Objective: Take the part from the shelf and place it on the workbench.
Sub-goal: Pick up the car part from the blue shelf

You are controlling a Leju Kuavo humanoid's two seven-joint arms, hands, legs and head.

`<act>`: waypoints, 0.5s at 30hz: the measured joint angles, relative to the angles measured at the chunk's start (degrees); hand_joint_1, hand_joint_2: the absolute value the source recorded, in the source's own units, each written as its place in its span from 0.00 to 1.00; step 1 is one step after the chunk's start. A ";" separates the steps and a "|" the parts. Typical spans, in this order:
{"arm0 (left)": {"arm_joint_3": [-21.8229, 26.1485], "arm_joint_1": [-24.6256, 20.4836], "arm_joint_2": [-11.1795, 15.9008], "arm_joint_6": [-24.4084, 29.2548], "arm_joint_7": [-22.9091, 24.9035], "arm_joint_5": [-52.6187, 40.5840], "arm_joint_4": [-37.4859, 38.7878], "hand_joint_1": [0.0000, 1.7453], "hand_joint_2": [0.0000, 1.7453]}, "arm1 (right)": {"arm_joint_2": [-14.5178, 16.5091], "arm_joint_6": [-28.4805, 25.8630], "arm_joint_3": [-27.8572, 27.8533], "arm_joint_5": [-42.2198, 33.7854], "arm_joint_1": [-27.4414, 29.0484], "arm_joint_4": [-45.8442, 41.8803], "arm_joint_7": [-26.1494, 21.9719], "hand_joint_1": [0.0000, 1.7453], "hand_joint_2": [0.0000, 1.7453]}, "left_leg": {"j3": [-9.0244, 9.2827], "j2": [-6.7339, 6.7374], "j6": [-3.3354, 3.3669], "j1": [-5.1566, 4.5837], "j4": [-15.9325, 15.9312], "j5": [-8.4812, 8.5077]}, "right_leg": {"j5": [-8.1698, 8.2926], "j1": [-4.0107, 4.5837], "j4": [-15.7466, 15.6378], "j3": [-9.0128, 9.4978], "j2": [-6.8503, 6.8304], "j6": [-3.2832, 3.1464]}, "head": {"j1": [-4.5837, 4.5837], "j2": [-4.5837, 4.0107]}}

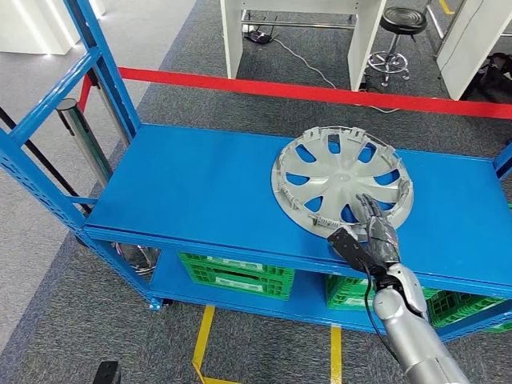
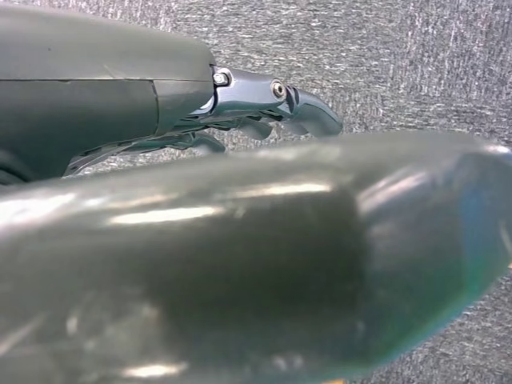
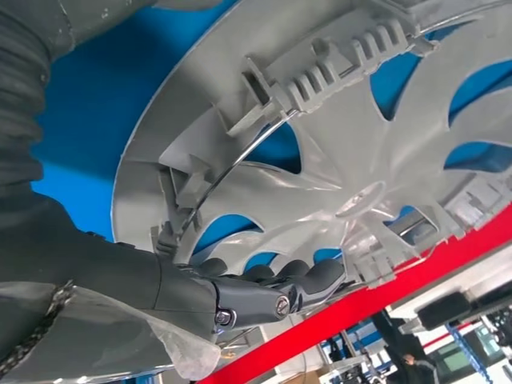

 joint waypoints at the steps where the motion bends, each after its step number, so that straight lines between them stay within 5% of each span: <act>1: 0.02 0.00 0.02 -0.01 0.03 -0.02 0.01 0.00 0.00 | -0.25 0.47 0.04 0.21 -0.14 0.00 0.21 0.00 1.00 | 0.00 0.00 0.00 0.00 0.00 0.00 | 0.00 0.00 0.00 0.00 0.00 0.00 | 0.00 0.00; 15: 0.30 0.00 0.05 -0.18 0.13 -0.10 0.01 0.00 0.00 | -2.56 3.62 0.99 0.68 -1.80 0.02 1.35 0.00 1.00 | -0.05 0.00 0.00 0.00 0.00 0.00 | 0.01 0.00 0.00 -0.05 -0.01 0.00 | 0.01 0.00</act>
